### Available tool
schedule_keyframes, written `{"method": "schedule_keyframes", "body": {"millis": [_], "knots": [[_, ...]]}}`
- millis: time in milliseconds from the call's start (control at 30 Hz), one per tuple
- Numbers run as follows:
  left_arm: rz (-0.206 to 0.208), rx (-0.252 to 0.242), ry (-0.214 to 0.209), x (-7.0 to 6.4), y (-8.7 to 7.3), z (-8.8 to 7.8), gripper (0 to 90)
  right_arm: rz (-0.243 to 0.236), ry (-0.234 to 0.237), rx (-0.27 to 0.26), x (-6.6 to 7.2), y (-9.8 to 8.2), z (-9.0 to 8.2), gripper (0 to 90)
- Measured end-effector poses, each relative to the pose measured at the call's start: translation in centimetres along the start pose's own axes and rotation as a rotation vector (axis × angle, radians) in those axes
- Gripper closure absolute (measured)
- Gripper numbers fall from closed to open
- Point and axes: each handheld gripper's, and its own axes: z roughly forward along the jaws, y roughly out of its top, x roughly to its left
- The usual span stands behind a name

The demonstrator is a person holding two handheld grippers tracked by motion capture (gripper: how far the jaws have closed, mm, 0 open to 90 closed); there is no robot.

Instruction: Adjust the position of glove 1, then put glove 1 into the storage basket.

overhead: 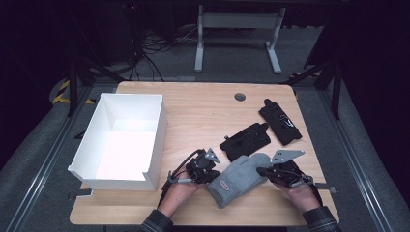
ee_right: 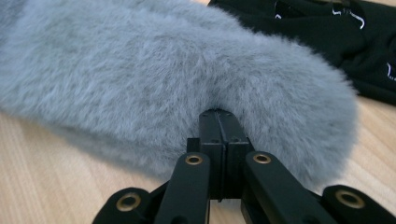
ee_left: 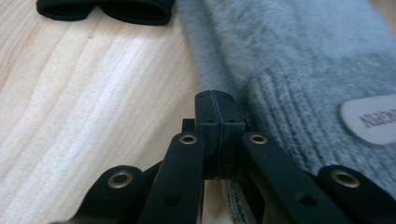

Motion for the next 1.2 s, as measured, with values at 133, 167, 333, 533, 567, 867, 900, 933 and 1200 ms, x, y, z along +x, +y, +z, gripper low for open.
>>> {"method": "schedule_keyframes", "body": {"millis": [133, 167, 333, 533, 567, 867, 900, 933, 1200], "knots": [[0.001, -0.006, -0.019, -0.4, -0.6, -0.1, 90.0, -0.015, -0.006, 0.004, -0.1, 0.7, 0.4, 90.0], [-0.001, -0.008, -0.027, -0.6, -0.7, -0.1, 90.0, -0.016, -0.007, 0.005, -0.2, 0.8, 0.5, 90.0], [0.0, -0.011, -0.067, -1.1, -1.0, -0.1, 90.0, -0.012, -0.002, 0.001, -0.5, 1.6, 1.1, 90.0], [0.011, -0.007, -0.098, -1.8, -1.0, 0.0, 90.0, 0.001, 0.004, -0.003, -0.7, 1.9, 1.3, 90.0], [0.018, -0.009, -0.107, -2.0, -0.9, 0.1, 90.0, 0.001, 0.006, -0.004, -0.8, 1.9, 1.3, 90.0], [0.063, 0.013, -0.148, -3.7, -0.5, 1.1, 90.0, 0.006, 0.014, -0.008, -0.8, 2.4, 1.8, 90.0], [0.064, 0.012, -0.147, -3.7, -0.5, 1.1, 90.0, 0.005, 0.014, -0.007, -0.8, 2.4, 1.8, 90.0], [0.061, 0.009, -0.151, -3.6, -0.5, 1.1, 90.0, 0.006, 0.013, -0.008, -0.8, 2.3, 1.8, 90.0], [0.028, -0.024, -0.099, -2.8, -0.6, 0.3, 80.9, 0.02, 0.028, -0.092, -1.0, 2.0, 0.0, 85.8]]}}
